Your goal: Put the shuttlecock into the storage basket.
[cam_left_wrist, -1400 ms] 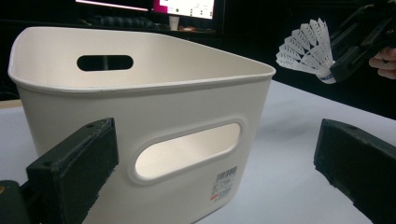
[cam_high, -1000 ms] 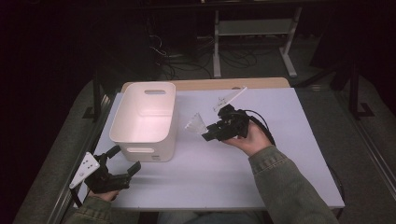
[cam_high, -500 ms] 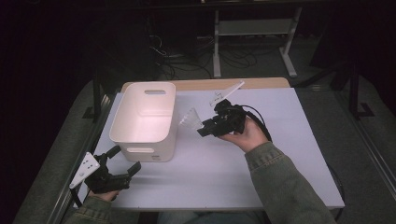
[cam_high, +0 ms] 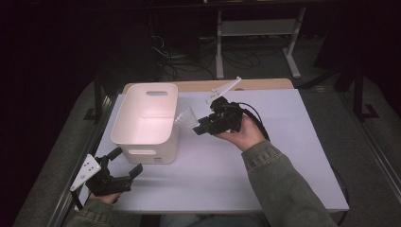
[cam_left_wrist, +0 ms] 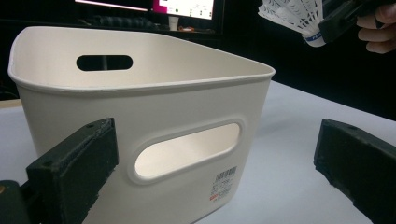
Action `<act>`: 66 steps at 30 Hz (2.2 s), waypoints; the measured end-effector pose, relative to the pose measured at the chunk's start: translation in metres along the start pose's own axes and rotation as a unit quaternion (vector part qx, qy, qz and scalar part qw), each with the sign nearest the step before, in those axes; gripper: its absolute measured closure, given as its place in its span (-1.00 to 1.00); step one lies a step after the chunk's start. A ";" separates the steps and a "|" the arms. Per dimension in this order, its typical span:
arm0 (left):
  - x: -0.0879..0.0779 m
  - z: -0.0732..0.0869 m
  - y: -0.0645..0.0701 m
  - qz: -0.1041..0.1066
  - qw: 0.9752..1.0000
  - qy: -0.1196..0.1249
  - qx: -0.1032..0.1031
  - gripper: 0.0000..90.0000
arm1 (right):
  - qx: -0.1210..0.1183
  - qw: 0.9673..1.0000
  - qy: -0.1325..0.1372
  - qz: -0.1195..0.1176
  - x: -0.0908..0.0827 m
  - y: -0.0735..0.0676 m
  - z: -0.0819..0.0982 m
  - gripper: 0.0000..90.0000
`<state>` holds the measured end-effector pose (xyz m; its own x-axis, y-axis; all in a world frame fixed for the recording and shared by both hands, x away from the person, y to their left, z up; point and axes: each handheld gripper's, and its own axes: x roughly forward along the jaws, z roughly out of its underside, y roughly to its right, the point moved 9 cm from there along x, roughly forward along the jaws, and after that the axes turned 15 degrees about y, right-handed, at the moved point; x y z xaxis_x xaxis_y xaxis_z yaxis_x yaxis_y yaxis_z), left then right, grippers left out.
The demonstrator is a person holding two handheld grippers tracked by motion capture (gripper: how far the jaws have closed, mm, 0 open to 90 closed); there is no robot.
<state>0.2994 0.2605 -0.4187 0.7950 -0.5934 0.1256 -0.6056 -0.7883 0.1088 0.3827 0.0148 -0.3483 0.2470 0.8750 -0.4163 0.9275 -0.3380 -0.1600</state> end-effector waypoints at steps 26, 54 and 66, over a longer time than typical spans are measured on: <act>0.000 0.000 0.000 -0.001 1.000 0.002 -0.003 -1.00 | -0.014 1.000 0.018 -0.019 0.023 -0.005 -0.033 0.42; 0.000 -0.001 0.000 0.001 1.000 0.006 -0.008 -1.00 | -0.010 0.998 0.035 -0.055 0.059 -0.011 -0.049 0.42; 0.000 -0.001 -0.001 0.003 1.000 0.006 -0.002 -1.00 | -0.005 0.998 0.029 -0.063 0.071 -0.011 -0.049 0.42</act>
<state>0.2998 0.2613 -0.4180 0.7908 -0.5964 0.1375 -0.6107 -0.7839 0.1124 0.4038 0.0975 -0.3325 0.1436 0.9290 -0.3412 0.9550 -0.2205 -0.1984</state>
